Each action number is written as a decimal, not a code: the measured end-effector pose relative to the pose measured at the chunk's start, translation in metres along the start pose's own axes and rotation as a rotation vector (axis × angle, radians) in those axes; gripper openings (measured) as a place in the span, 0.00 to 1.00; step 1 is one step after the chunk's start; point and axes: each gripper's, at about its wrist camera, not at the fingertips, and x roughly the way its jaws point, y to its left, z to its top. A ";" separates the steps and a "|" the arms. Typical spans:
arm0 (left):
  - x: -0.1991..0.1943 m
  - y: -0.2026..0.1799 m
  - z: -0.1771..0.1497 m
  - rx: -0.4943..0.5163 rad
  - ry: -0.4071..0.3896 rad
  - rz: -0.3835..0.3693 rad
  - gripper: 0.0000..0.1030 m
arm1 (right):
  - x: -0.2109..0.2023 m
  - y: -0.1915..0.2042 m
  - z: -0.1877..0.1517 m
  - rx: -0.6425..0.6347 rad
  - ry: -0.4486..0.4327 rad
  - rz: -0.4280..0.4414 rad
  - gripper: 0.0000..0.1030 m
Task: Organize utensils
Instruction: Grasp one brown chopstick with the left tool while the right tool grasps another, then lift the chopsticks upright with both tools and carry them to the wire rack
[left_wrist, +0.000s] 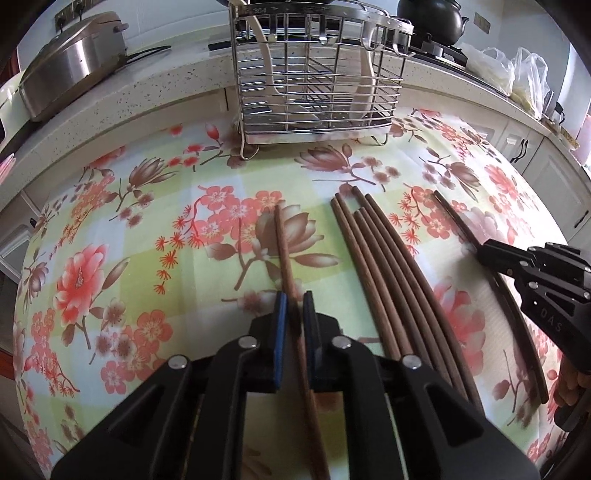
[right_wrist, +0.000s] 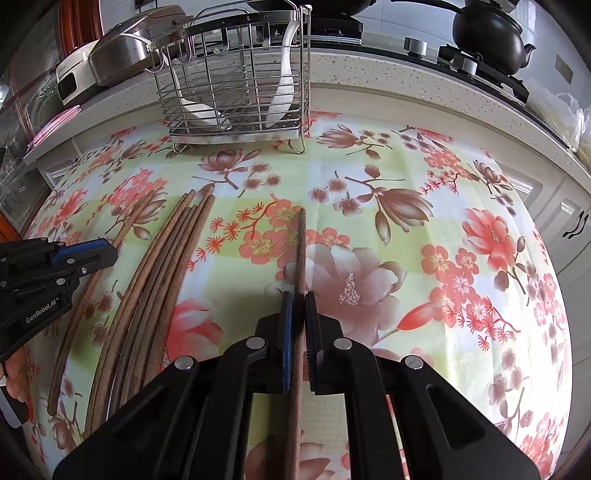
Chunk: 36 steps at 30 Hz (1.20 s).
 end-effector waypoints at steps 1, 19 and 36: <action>0.000 0.002 0.000 -0.009 0.004 -0.012 0.07 | 0.000 0.000 0.000 0.002 -0.001 -0.001 0.07; -0.045 0.020 0.008 -0.092 -0.098 -0.096 0.07 | -0.041 -0.007 0.011 0.031 -0.087 0.015 0.07; -0.094 0.029 0.027 -0.112 -0.208 -0.102 0.06 | -0.094 -0.013 0.027 0.044 -0.194 0.031 0.07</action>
